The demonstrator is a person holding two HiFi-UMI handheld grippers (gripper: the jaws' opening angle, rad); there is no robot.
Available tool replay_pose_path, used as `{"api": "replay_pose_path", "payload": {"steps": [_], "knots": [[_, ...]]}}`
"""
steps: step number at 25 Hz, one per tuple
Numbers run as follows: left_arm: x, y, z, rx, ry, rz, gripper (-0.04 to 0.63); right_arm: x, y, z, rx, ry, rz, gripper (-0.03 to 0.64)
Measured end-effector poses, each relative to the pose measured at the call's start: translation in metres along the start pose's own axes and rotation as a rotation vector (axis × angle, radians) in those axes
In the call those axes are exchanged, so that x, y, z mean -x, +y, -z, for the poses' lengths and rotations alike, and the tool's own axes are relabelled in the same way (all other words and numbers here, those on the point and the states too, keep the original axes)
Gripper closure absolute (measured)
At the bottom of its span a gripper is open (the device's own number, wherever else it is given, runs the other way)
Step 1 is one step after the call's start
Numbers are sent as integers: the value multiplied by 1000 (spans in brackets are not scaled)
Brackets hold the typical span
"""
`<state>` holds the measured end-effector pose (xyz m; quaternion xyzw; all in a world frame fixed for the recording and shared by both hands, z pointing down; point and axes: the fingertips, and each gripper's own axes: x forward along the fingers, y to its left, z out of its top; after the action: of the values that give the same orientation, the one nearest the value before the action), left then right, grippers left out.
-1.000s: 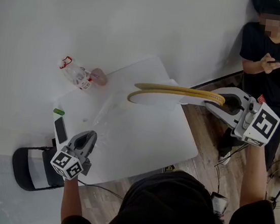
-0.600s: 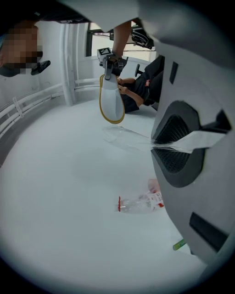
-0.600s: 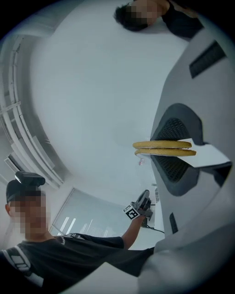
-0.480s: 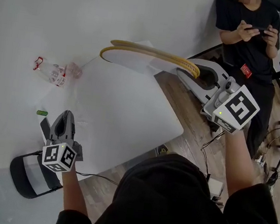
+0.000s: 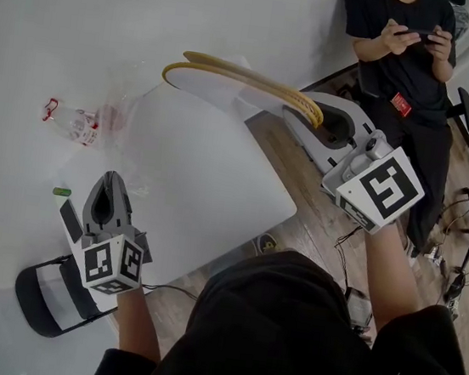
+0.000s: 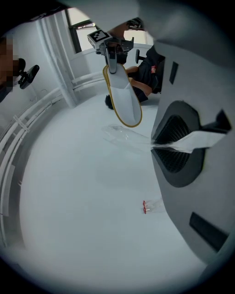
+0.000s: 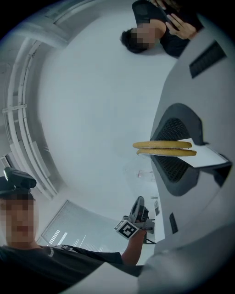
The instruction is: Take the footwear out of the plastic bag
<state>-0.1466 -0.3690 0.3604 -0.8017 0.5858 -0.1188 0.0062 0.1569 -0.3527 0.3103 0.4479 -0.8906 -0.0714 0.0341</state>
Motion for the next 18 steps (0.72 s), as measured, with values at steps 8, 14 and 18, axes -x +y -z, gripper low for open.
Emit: {"api": "replay_pose_path", "payload": {"steps": [8,14,18], "knots": [[-17,-28,-11,32,-10,75,558,-1,0,2,-11,7,27,545],[-16,-33,-14,43,-15,100,558,-1,1,0,-6,10,33,545],[-16,-36,-12,29,-2,115,558,-1,1,-1,-2,12,26,545]]}}
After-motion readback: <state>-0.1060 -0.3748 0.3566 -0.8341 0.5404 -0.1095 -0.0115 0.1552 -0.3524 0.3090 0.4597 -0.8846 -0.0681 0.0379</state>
